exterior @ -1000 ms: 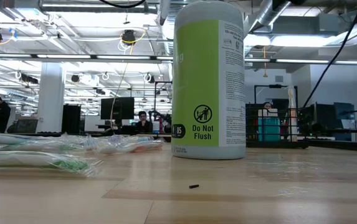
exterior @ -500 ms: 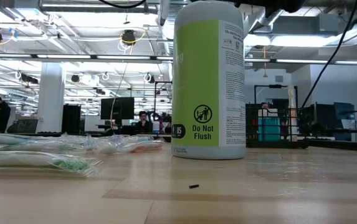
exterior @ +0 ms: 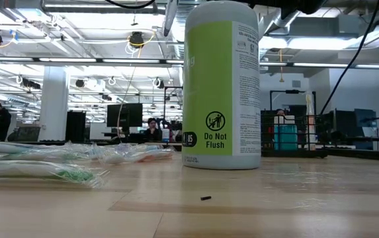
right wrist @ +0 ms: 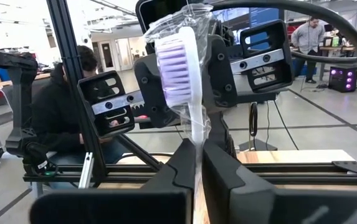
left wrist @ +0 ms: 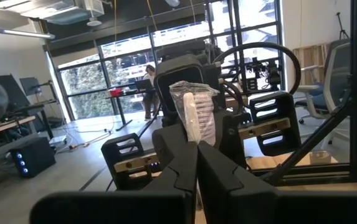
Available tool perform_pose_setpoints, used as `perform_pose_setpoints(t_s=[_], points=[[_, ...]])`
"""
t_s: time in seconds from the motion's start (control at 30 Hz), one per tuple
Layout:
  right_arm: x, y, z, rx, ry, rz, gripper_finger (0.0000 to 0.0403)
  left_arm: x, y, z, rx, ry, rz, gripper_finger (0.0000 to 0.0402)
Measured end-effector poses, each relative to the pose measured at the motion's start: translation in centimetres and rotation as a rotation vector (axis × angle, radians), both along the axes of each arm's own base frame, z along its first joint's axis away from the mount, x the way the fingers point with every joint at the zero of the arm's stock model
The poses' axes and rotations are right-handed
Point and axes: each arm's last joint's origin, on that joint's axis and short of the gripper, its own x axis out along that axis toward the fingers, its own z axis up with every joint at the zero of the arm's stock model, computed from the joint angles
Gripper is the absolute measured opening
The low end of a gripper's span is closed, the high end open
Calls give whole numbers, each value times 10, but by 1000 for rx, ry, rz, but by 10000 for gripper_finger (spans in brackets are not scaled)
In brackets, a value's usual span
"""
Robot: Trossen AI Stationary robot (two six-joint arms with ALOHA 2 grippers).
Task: Pick & Place toothbrushing station
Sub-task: Put the purple toothbrush into the wire organizer
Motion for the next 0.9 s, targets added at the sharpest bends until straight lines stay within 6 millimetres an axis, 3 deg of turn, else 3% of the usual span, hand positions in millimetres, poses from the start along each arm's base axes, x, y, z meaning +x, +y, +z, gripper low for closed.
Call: perform_pose_setpoints(t_s=[0.57, 0.9], points=[[-6, -7, 5, -1, 19, -23, 3, -1, 2, -1, -11, 15, 85, 17], [-29, -8, 24, -45, 44, -58, 2, -9, 3, 2, -7, 45, 101, 17]])
